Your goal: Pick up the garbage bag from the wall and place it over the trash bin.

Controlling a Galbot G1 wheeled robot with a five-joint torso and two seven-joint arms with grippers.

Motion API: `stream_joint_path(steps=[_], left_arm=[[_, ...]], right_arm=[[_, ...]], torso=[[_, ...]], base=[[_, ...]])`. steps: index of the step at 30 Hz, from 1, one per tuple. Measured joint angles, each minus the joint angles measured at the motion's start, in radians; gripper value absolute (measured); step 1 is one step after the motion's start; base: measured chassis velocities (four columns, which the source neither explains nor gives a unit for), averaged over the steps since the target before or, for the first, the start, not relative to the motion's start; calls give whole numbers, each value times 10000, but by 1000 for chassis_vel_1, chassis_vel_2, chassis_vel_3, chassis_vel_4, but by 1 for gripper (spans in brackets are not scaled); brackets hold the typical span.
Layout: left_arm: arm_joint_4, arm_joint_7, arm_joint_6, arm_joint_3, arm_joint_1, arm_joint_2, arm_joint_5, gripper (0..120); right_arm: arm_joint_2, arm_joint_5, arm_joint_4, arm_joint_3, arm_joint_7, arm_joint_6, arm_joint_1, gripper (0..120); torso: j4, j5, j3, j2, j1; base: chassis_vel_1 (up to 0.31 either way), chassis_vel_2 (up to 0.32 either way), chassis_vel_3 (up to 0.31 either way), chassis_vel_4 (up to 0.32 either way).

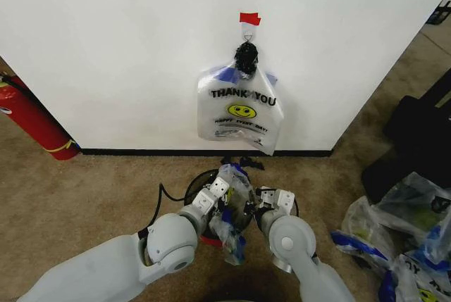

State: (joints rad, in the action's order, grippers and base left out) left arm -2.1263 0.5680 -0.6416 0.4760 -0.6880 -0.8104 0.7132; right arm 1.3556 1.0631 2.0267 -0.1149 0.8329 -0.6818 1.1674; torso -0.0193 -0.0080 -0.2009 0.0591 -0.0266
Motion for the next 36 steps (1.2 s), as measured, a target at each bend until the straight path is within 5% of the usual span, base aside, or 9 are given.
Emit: stream_joint_path(steps=[18, 36], left_arm=[[-1009, 563, -276, -1377, 331, 796, 2104, 0], [-2226, 822, -149, -2127, -4, 2735, 2757, 0]], right_arm=[[-178, -110, 824, -1396, -2129, 707, 1411, 0], [-1091, 322, 2034, -2623, -3410, 909, 2355, 0]], torso=[[-1, 0, 0, 0, 0], [-1, 0, 1, 2, 0]], base=[[0, 0, 0, 0], [0, 0, 0, 0]])
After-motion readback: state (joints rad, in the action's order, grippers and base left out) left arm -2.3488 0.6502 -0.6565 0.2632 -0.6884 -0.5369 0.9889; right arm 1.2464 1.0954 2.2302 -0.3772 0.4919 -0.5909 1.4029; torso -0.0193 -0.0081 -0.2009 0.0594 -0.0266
